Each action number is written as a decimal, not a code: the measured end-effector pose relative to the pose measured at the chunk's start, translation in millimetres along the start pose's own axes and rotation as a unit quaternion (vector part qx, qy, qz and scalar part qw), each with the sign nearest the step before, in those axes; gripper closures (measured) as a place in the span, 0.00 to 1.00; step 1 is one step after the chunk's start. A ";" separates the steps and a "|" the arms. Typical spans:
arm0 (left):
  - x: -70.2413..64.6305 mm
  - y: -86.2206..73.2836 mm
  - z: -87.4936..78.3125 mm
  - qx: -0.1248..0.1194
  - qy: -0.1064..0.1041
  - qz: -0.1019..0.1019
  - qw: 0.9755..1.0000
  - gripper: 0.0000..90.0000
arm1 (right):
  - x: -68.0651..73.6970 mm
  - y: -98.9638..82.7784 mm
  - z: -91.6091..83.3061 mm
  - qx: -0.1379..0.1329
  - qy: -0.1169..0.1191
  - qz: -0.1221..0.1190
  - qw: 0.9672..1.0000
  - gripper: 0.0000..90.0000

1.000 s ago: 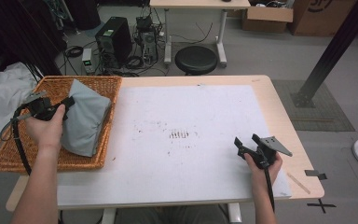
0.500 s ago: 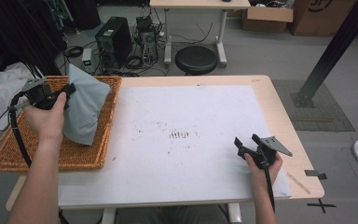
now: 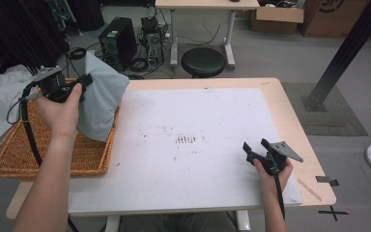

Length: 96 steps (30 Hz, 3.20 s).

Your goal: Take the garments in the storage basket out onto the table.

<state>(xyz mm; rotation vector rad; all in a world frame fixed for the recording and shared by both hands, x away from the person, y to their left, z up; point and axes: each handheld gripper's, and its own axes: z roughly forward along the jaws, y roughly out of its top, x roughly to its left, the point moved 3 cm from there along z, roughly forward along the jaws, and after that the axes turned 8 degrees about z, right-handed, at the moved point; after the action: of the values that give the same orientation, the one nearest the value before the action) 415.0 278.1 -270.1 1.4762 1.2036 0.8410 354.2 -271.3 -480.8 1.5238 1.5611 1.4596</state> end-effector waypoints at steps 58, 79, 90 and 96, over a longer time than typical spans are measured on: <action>-195.3 -59.6 83.6 0.030 -0.163 -0.057 0.984 0.94 | -0.9 0.0 -2.0 -0.009 0.014 0.007 1.000 0.23; -100.8 -125.5 93.8 0.086 -0.008 -0.024 0.996 0.88 | -0.5 0.0 -1.3 -0.005 0.011 0.005 1.000 0.23; -100.7 -124.1 84.7 0.053 0.037 0.027 0.998 0.61 | -0.6 -0.1 -1.0 -0.003 0.011 0.004 1.000 0.23; -110.4 -126.0 72.1 0.005 0.004 0.061 0.998 0.45 | -0.5 0.0 -0.6 -0.002 0.010 0.004 1.000 0.23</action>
<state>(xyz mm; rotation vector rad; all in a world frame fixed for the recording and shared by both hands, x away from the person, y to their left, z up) 420.9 151.3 -401.0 1.5682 1.1324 0.9251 353.7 -271.9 -480.8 1.5198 1.5650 1.4854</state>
